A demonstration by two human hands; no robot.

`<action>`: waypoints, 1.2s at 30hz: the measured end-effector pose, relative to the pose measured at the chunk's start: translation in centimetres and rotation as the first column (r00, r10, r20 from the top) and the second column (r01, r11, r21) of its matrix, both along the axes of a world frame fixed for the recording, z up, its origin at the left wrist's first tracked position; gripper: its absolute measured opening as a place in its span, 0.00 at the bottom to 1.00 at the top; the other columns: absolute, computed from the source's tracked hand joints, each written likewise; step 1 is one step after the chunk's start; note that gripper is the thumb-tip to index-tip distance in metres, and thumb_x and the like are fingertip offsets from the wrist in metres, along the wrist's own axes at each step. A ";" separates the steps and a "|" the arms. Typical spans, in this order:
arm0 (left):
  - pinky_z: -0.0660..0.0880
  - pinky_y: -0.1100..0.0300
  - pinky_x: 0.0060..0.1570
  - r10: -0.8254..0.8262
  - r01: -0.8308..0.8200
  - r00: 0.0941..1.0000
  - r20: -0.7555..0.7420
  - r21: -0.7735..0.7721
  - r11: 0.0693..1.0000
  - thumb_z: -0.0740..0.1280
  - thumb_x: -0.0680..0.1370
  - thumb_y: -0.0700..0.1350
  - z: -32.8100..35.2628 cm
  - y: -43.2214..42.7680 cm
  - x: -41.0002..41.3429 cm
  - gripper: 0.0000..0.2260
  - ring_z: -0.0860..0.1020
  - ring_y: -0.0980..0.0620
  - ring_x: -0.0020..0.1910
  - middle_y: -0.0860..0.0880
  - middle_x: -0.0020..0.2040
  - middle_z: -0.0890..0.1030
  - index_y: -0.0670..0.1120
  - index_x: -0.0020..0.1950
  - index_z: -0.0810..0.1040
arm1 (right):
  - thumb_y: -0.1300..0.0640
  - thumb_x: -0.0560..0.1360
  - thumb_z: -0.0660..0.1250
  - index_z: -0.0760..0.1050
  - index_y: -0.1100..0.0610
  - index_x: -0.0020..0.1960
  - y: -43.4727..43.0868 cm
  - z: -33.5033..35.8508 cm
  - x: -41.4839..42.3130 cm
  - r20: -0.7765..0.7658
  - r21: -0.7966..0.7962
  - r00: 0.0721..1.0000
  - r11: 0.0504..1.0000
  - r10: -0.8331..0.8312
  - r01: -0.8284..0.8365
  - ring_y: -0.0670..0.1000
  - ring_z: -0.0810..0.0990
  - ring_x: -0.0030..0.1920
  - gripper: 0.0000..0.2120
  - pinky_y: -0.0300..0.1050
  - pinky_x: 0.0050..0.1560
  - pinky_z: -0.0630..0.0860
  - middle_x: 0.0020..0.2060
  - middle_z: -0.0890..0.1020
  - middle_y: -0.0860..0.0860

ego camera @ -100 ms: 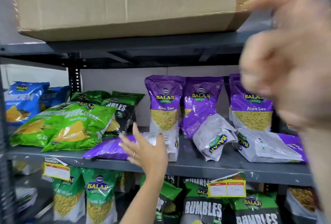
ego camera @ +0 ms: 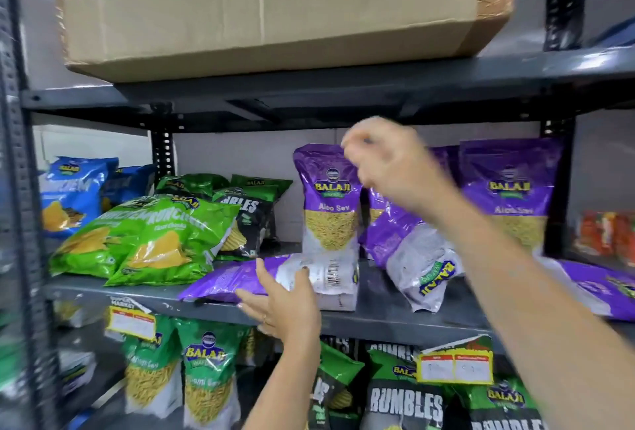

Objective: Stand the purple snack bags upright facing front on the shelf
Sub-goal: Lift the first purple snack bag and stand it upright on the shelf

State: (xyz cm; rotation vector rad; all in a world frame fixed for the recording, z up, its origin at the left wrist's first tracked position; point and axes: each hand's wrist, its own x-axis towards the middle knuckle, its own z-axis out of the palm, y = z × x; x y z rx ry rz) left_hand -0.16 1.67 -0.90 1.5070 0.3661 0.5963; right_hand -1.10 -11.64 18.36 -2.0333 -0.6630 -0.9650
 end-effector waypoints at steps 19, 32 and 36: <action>0.51 0.60 0.73 -0.019 0.074 0.937 0.349 -0.144 0.987 0.61 0.80 0.45 1.7 1.9 1.6 0.31 0.49 0.55 0.78 0.52 0.80 0.47 0.44 0.79 0.49 | 0.47 0.78 0.61 0.62 0.52 0.26 4.1 -13.7 13.4 -0.580 -0.335 0.797 0.941 -0.171 -0.043 0.47 0.62 0.26 0.24 0.45 0.33 0.58 0.23 0.63 0.48; 0.65 0.42 0.71 -0.283 0.281 0.557 0.781 0.143 0.949 0.57 0.75 0.47 2.7 4.3 8.6 0.18 0.71 0.42 0.68 0.50 0.64 0.77 0.48 0.65 0.74 | 0.60 0.71 0.73 0.72 0.48 0.49 1.6 -18.4 8.3 -0.296 0.488 0.955 0.855 -0.029 0.177 0.52 0.81 0.44 0.14 0.48 0.49 0.77 0.43 0.82 0.52; 0.68 0.57 0.66 -0.345 0.265 0.546 0.763 0.234 0.936 0.55 0.77 0.45 2.1 4.1 10.9 0.19 0.73 0.52 0.65 0.47 0.64 0.74 0.44 0.67 0.70 | 0.62 0.71 0.72 0.70 0.51 0.57 1.6 -19.2 7.1 -0.309 0.495 0.950 0.848 -0.034 0.191 0.52 0.81 0.47 0.19 0.48 0.50 0.79 0.47 0.82 0.53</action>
